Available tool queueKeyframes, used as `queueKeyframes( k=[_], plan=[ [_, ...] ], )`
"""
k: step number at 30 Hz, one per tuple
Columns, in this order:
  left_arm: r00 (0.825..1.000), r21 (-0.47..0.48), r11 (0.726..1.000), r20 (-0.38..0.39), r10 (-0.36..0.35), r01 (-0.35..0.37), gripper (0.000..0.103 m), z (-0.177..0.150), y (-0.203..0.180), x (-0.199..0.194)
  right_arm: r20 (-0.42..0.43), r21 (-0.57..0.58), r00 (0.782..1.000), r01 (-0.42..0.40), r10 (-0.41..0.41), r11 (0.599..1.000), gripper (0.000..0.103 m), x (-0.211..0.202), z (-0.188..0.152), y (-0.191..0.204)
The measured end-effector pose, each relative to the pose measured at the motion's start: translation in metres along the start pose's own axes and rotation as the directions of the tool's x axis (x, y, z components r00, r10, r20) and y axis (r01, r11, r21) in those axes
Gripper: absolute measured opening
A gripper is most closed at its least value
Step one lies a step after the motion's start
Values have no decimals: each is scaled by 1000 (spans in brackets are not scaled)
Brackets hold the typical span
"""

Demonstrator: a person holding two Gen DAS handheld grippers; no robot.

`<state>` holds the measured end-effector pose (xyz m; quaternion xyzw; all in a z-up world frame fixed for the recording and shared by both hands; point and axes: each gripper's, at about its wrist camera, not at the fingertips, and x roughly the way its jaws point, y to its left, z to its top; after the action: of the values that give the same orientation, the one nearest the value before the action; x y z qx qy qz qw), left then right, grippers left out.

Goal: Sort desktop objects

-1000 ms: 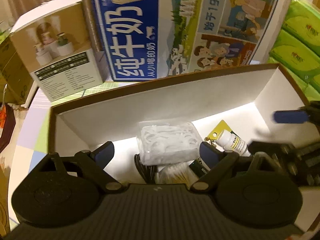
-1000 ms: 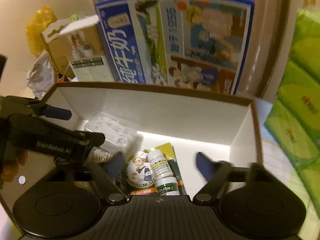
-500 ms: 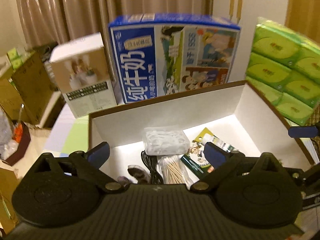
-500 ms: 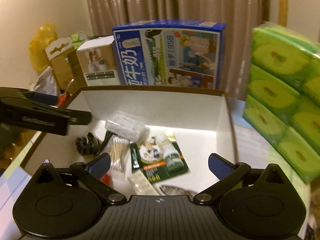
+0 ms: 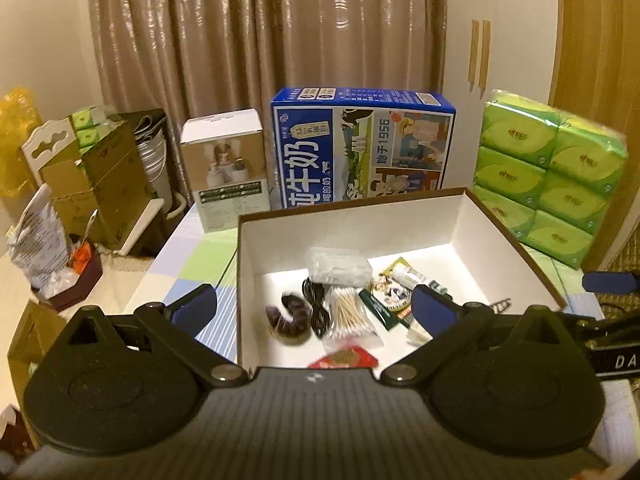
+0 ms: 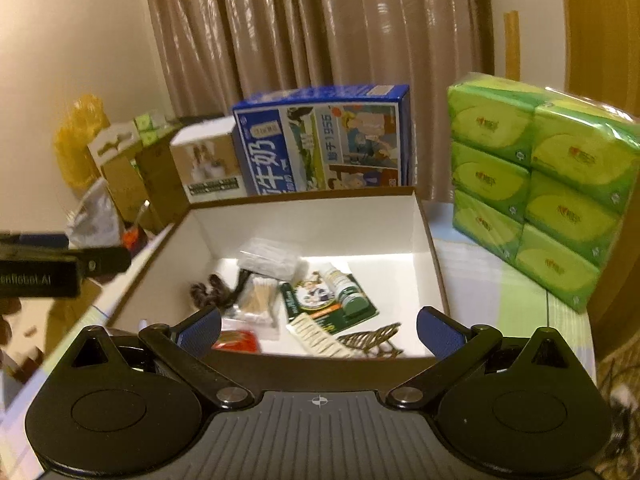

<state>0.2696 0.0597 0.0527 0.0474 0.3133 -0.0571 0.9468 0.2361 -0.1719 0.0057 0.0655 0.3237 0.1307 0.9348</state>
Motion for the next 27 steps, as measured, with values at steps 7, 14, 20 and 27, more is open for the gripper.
queueKeyframes(
  k=[7, 14, 20, 27],
  plan=[
    [1000, -43, 999, -18, -4, 4, 102, -20, -2, -49, 1, -46, 1000, -6, 6, 999, 101, -36, -11, 16],
    [999, -67, 998, -50, -8, 5, 102, -41, -8, -79, -12, -79, 1000, 5, -6, 997, 101, -62, -31, 27],
    [996, -78, 997, -87, 10, -17, 102, -53, -13, -98, -15, -91, 1000, 9, -10, 996, 101, -81, -41, 30],
    [995, -95, 995, -95, 14, -23, 102, -62, -19, -121, -28, -93, 1000, 11, -14, 996, 101, -102, -49, 28]
  ],
)
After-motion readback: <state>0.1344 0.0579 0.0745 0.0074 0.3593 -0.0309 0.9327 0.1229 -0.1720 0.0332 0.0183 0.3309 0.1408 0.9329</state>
